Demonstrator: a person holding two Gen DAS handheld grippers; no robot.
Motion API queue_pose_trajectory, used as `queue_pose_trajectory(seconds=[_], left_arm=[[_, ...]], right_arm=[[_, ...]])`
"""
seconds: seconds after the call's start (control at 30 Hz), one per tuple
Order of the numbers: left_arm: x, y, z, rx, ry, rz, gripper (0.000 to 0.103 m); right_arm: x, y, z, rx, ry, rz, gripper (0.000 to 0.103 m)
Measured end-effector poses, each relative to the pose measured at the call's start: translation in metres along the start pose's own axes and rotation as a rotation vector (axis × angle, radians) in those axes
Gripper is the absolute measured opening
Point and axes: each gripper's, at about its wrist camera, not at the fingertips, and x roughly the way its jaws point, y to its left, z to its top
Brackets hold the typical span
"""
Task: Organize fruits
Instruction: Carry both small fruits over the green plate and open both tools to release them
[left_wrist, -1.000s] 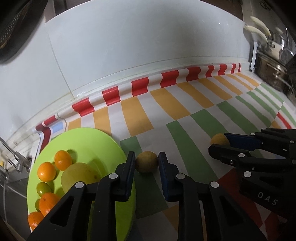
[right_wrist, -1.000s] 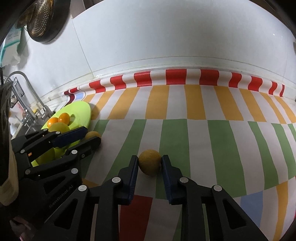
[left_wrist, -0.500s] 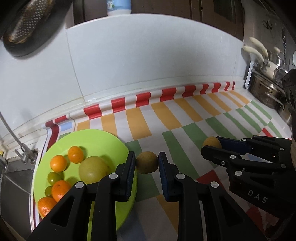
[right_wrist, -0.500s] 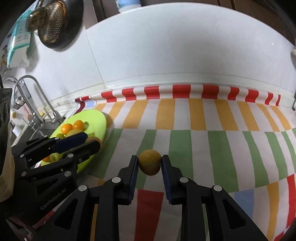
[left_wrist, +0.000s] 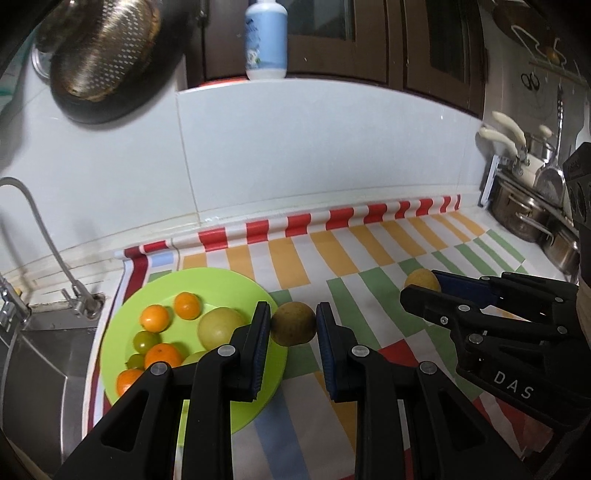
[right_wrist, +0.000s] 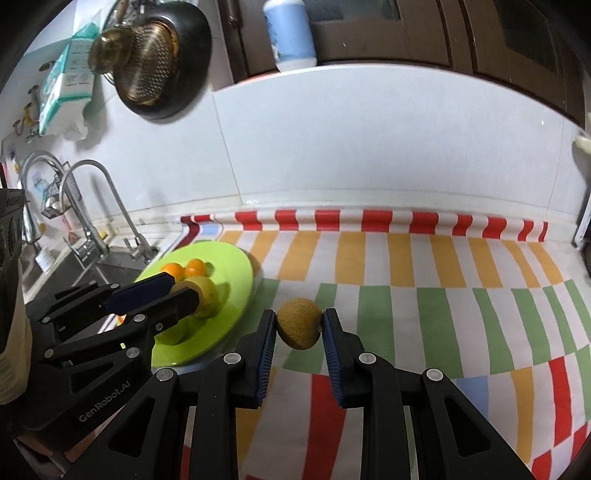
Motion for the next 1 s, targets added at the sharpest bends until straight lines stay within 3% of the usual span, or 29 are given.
queue_pose_trajectory(seconds=[0.67,0.73,0.83,1.0], left_arm=[[-0.071,0.040,-0.024,-0.028,-0.060,0.050,0.025],[-0.075,0.045,-0.026,-0.025,-0.064,0.056,0.016],[-0.079,0.055,-0.027,-0.024,-0.067,0.060,0.015],[-0.067,0.083,-0.029,-0.057,-0.074,0.005,0.012]], right_arm=[[-0.040,0.069,-0.005,-0.059,-0.065,0.036,0.027],[-0.041,0.075,-0.005,-0.062,-0.070,0.041,0.027],[-0.040,0.087,-0.004,-0.065,-0.078,0.047,0.027],[-0.029,0.102,-0.002,-0.071,-0.069,0.066,0.027]])
